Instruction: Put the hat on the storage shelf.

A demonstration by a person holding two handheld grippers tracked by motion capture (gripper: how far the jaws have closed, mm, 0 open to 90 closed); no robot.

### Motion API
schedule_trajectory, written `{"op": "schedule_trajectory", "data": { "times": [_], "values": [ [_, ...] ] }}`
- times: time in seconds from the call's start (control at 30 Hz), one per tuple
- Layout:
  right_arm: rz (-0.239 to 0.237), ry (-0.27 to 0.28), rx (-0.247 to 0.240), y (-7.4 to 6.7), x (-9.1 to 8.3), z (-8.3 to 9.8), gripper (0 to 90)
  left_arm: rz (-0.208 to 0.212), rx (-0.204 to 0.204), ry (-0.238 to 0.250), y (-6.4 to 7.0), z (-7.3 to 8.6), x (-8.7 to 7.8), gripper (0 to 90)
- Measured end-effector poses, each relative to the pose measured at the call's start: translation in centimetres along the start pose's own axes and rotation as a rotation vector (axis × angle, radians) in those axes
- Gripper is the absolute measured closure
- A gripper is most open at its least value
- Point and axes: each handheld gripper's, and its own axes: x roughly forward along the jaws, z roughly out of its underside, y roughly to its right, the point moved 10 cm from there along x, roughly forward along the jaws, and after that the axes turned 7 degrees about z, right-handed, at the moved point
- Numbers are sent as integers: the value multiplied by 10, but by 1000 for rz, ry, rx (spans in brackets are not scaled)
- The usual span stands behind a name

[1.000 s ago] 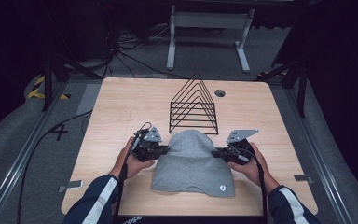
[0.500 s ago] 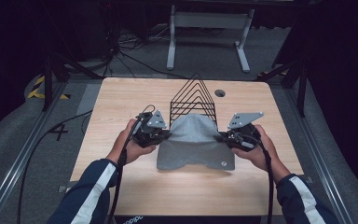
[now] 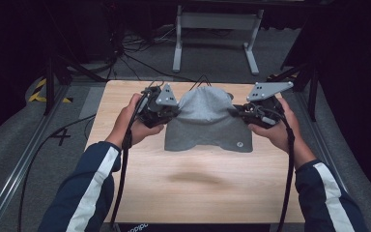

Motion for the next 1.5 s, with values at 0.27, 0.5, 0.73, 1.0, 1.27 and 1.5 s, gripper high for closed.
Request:
{"op": "schedule_trajectory", "data": {
  "times": [0.27,0.5,0.73,1.0,1.27,1.5],
  "values": [
    [32,75,38,30,-4,-34,835,-39,-50,80,-33,-31,-17,867],
    [85,129,78,58,-3,-58,836,-79,-48,115,-56,-57,-26,867],
    [132,157,116,78,8,-71,837,-95,-89,133,-78,-64,-13,868],
    [153,159,141,91,18,-73,837,-106,-115,141,-90,-66,2,868],
    [141,142,150,90,33,-61,837,-89,-147,149,-94,-58,17,867],
    [100,148,140,81,33,-54,837,-67,-127,164,-84,-55,8,868]
  ]
}}
